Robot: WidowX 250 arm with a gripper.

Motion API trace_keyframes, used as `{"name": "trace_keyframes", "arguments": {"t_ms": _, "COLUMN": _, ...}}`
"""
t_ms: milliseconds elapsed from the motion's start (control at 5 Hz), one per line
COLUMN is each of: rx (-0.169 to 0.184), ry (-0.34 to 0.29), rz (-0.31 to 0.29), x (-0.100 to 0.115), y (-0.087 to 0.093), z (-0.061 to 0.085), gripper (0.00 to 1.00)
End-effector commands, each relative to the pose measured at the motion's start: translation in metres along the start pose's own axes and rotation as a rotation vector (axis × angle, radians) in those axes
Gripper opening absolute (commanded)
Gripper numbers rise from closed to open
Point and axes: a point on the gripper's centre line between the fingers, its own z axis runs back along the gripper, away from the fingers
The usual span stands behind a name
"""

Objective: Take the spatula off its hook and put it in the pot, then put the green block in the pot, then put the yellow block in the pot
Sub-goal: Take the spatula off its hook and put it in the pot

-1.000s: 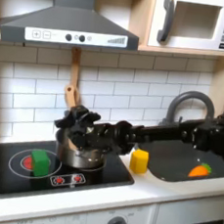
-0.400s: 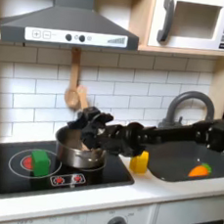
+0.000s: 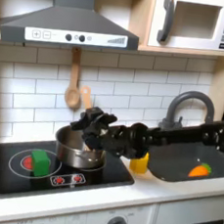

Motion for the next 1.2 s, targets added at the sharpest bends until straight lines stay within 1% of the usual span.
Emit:
{"name": "trace_keyframes", "arguments": {"t_ms": 0, "rx": 0.057, "ry": -0.003, "rz": -0.01, "x": 0.003, "y": 0.026, "z": 0.016, "gripper": 0.0}}
{"name": "trace_keyframes", "arguments": {"t_ms": 200, "rx": 0.098, "ry": -0.02, "rz": -0.01, "x": 0.01, "y": 0.041, "z": 0.017, "gripper": 0.0}}
{"name": "trace_keyframes", "arguments": {"t_ms": 400, "rx": 0.129, "ry": -0.046, "rz": -0.029, "x": 0.02, "y": 0.05, "z": 0.007, "gripper": 0.0}}
{"name": "trace_keyframes", "arguments": {"t_ms": 600, "rx": 0.146, "ry": -0.055, "rz": -0.032, "x": 0.025, "y": 0.056, "z": -0.003, "gripper": 0.0}}
{"name": "trace_keyframes", "arguments": {"t_ms": 800, "rx": 0.156, "ry": -0.061, "rz": -0.036, "x": 0.028, "y": 0.059, "z": -0.009, "gripper": 0.0}}
{"name": "trace_keyframes", "arguments": {"t_ms": 1000, "rx": 0.133, "ry": -0.054, "rz": -0.026, "x": 0.026, "y": 0.05, "z": -0.015, "gripper": 0.0}}
